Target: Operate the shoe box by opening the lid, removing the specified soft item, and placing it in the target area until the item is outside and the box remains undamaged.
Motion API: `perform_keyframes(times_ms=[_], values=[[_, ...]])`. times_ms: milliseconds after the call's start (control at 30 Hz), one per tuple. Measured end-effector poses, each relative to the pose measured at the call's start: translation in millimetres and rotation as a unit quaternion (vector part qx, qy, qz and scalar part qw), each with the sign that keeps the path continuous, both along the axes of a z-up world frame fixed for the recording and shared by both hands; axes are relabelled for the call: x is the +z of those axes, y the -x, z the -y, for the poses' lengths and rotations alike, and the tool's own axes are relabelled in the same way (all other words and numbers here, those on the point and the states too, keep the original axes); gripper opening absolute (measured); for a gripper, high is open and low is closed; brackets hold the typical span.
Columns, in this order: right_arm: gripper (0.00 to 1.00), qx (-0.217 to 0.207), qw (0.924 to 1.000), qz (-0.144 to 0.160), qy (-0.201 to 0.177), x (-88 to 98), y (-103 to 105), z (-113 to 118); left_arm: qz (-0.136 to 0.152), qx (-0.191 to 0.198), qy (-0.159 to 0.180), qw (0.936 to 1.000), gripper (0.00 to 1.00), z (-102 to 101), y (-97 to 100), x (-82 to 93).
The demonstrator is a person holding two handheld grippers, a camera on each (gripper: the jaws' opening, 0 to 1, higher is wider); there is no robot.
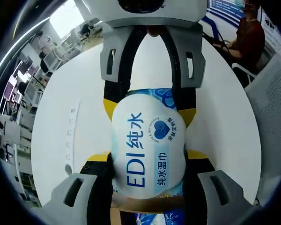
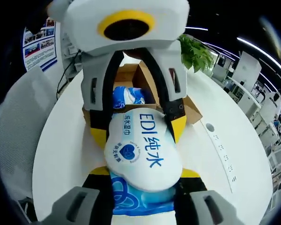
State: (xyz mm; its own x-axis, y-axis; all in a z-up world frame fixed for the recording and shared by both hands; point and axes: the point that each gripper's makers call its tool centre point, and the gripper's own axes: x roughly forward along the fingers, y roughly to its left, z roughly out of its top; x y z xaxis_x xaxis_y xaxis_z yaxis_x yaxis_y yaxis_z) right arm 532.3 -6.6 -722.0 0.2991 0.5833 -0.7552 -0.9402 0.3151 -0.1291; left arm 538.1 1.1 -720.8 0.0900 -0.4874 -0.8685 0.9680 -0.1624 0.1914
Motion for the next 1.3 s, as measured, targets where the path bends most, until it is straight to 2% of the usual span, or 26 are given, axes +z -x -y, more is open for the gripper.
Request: perform_keyframes(times_ms=[300,767,1300], values=[[0.47,0.006,1.0,-0.004,0.006,-17.3,-0.6,0.8,-0.002,0.006,-0.005,1.0,0.6,0.6,-1.2,-15.3],[0.47,0.024,0.9997,-0.003,0.006,-27.2,-1.8,-2.7,-0.002,0.022,-0.008,0.9997,0.6,-3.9,-1.9,-27.1],[0.49,0.025,0.9996,0.012,0.011,-40.0,-1.6,1.5,0.015,0.022,-0.002,0.9996,0.6,-0.1,-0.9,-37.7]])
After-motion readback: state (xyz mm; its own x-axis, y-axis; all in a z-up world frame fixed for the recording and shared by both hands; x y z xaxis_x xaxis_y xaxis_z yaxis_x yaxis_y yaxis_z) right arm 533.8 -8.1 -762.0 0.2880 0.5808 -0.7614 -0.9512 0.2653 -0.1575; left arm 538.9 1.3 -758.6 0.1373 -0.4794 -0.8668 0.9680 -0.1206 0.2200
